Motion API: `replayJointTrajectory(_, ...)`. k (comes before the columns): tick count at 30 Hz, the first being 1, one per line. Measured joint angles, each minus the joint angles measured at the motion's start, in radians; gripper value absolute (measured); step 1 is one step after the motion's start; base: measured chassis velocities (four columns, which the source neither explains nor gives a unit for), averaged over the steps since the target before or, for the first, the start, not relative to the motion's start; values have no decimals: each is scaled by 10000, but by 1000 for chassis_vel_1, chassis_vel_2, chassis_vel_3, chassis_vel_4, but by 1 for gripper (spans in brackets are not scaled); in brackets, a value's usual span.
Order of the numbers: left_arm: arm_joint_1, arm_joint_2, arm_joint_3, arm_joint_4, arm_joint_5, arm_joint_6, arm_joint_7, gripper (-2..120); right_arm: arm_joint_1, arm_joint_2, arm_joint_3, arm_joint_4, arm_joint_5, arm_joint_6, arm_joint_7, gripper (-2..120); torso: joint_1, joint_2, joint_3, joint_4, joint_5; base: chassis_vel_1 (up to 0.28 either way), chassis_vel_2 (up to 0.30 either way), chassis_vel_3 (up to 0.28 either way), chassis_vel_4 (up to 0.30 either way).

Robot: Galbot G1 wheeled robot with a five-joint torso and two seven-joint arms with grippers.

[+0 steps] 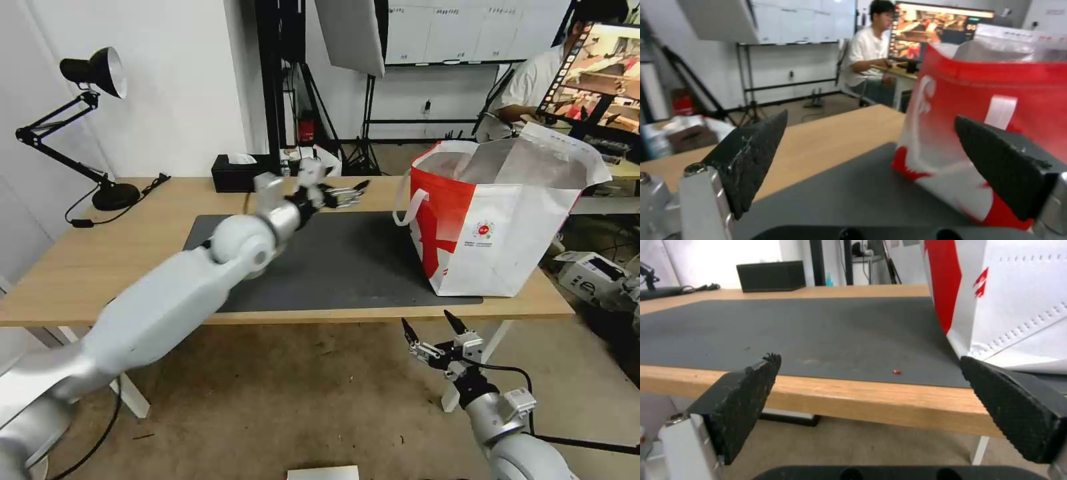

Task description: Pick up the trash from the table and place it into the takeout bag.

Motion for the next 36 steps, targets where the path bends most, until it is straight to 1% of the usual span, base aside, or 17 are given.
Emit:
replayJointTrajectory(2,217,140,-145,-113,152,0,54,100,0,1,0,0,0,1,2,100,0,0,0,-1,1,0,0,0,0)
replayJointTrajectory(4,1521,732,-1028,-639,907,1,361,100,0,0,0,0,0,0,1,100,0,0,0,0,1,0,0,0,0)
replayJointTrajectory(5,1521,732,-1028,-639,907,1,361,100,0,0,0,0,0,0,1,100,0,0,0,0,1,0,0,0,0)
replayJointTrajectory(8,3344,1125,-2574,-1224,1266,-3,488,100,0,0,0,0,0,0,2,100,-1,0,-1,2,3,0,0,0,0)
replayJointTrajectory(9,3344,1125,-2574,-1224,1266,-3,488,100,0,0,0,0,0,0,2,100,-1,0,-1,2,3,0,0,0,0)
replayJointTrajectory(12,5119,1171,-3813,-1635,2094,-203,699,100,0,0,0,0,0,1,2,100,0,1,0,0,2,0,0,0,0)
replayJointTrajectory(13,5119,1171,-3813,-1635,2094,-203,699,100,0,0,0,0,0,1,2,100,0,1,0,0,2,0,0,0,0)
replayJointTrajectory(16,6107,1033,-4423,-1810,2428,-394,762,100,0,0,0,0,0,0,1,100,-1,1,-1,-1,4,0,0,0,0)
replayJointTrajectory(17,6107,1033,-4423,-1810,2428,-394,762,100,0,0,0,0,0,0,1,100,-1,1,-1,-1,4,0,0,0,0)
replayJointTrajectory(20,7000,932,-5186,-2029,2584,-566,825,100,0,0,0,-1,0,0,2,100,1,0,1,-2,6,0,0,0,0)
replayJointTrajectory(21,7000,932,-5186,-2029,2584,-566,825,100,0,0,0,-1,0,0,2,100,1,0,1,-2,6,0,0,0,0)
replayJointTrajectory(25,8312,427,-6407,-2423,3304,-804,821,100,0,0,0,0,0,0,0,100,1,0,0,-3,4,0,0,0,0)
replayJointTrajectory(26,8312,427,-6407,-2423,3304,-804,821,100,0,0,0,0,0,0,0,100,1,0,0,-3,4,0,0,0,0)
replayJointTrajectory(29,9550,19,-7341,-2796,3777,-923,819,100,0,0,0,0,0,0,1,100,1,1,0,0,7,0,0,0,0)
replayJointTrajectory(30,9550,19,-7341,-2796,3777,-923,819,100,0,0,0,0,0,0,1,100,1,1,0,0,7,0,0,0,0)
replayJointTrajectory(33,10600,-479,-8072,-3068,4248,-1247,823,100,0,0,0,0,0,0,1,100,0,1,0,-1,5,0,0,0,0)
replayJointTrajectory(36,11106,-788,-8372,-3232,4641,-1507,822,100,0,0,0,0,0,0,1,100,0,0,0,-1,5,0,0,0,0)
